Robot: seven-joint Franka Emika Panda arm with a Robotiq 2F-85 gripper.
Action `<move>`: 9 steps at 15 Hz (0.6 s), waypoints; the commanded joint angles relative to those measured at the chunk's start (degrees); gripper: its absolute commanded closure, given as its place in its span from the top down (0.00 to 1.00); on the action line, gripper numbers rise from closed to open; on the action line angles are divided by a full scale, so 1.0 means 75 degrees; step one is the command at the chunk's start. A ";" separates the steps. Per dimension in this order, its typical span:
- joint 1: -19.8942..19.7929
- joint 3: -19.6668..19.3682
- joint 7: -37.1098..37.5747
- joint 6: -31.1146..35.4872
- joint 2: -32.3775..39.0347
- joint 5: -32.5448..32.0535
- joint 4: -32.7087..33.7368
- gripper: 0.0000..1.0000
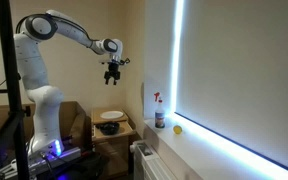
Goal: Take the board eraser out of the drawer and put it on the plate
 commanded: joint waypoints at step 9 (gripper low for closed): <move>0.0861 0.0982 0.0030 0.0743 0.1123 0.0022 -0.1433 1.00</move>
